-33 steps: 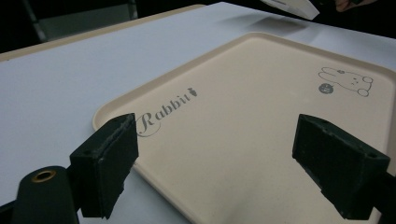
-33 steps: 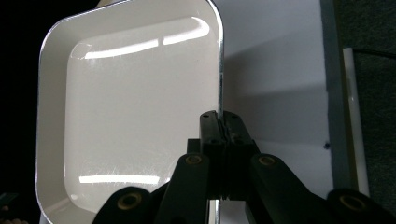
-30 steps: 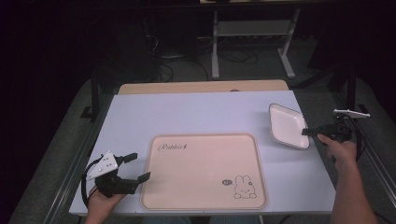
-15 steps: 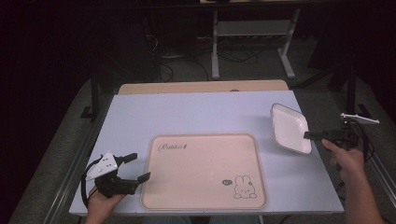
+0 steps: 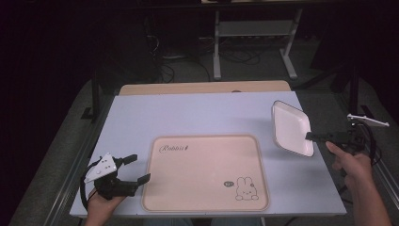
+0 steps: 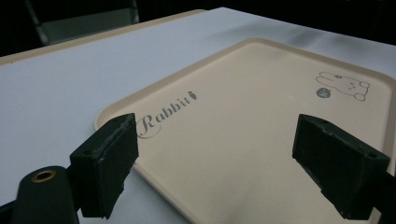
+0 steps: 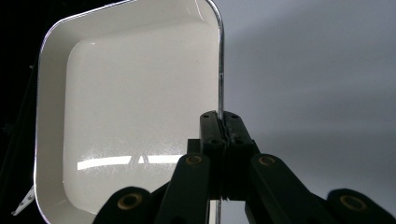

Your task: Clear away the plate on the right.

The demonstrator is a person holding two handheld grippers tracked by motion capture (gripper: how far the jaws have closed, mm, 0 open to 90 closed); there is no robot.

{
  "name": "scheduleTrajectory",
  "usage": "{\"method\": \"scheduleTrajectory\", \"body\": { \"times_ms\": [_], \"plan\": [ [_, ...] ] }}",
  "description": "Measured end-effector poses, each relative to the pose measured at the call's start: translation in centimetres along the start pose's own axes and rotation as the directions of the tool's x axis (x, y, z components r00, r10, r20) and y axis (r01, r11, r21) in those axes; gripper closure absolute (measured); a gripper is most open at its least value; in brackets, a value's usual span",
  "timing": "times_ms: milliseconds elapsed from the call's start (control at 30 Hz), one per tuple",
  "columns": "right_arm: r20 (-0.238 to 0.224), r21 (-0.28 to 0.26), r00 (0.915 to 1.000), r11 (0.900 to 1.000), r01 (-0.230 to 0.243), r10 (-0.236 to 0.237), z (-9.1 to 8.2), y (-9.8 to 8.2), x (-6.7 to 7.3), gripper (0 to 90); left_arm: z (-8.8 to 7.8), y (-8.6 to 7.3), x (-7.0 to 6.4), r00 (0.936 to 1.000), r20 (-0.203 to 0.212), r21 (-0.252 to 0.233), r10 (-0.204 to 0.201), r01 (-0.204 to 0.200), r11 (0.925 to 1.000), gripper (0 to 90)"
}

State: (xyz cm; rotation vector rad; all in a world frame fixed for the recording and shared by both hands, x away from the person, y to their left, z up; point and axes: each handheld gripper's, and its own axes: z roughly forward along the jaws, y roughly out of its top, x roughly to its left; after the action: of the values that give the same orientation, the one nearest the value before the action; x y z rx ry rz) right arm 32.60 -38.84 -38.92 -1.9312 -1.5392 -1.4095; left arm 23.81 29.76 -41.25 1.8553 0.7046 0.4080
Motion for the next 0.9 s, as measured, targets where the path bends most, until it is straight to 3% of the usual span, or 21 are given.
{"method": "scheduleTrajectory", "body": {
  "times_ms": [200, 367, 433, 467, 500, 600, 900],
  "plan": [
    [-0.010, -0.002, 0.9994, 0.999, 0.032, -0.032, -0.4, -0.3, 2.5, 88.4, 0.0, 0.0, 0.0, 1.0000, 0.000, -0.001, -0.001, 0.001, 1.0000, 14.2],
    [-0.037, 0.002, 0.9969, 0.998, 0.069, -0.069, -0.1, -0.8, 5.7, 88.4, -0.1, 0.0, 0.0, 0.9999, 0.001, -0.009, -0.012, 0.012, 0.9999, 14.2],
    [-0.044, 0.001, 0.9966, 0.998, 0.070, -0.070, 0.0, -0.9, 6.2, 88.4, -0.1, 0.0, 0.1, 0.9999, -0.001, -0.012, -0.014, 0.014, 0.9998, 14.2],
    [-0.059, 0.004, 0.9952, 0.997, 0.079, -0.078, 0.2, -1.0, 7.2, 88.4, -0.1, 0.0, 0.1, 0.9999, 0.001, -0.014, -0.016, 0.016, 0.9998, 14.2],
    [-0.059, 0.004, 0.9952, 0.997, 0.079, -0.078, 0.2, -1.0, 7.2, 88.4, -0.1, 0.0, 0.1, 0.9999, 0.002, -0.015, -0.015, 0.015, 0.9998, 14.2],
    [-0.036, 0.022, 0.9912, 0.991, 0.129, -0.128, 1.1, -1.5, 9.1, 88.4, 0.0, 0.0, 0.2, 0.9999, 0.006, -0.013, -0.015, 0.015, 0.9998, 14.2],
    [-0.080, 0.032, 0.9870, 0.989, 0.142, -0.139, 2.8, -2.5, 12.1, 88.4, -0.4, 0.0, 0.4, 0.9997, -0.002, -0.029, -0.024, 0.024, 0.9993, 14.2]
  ]
}}
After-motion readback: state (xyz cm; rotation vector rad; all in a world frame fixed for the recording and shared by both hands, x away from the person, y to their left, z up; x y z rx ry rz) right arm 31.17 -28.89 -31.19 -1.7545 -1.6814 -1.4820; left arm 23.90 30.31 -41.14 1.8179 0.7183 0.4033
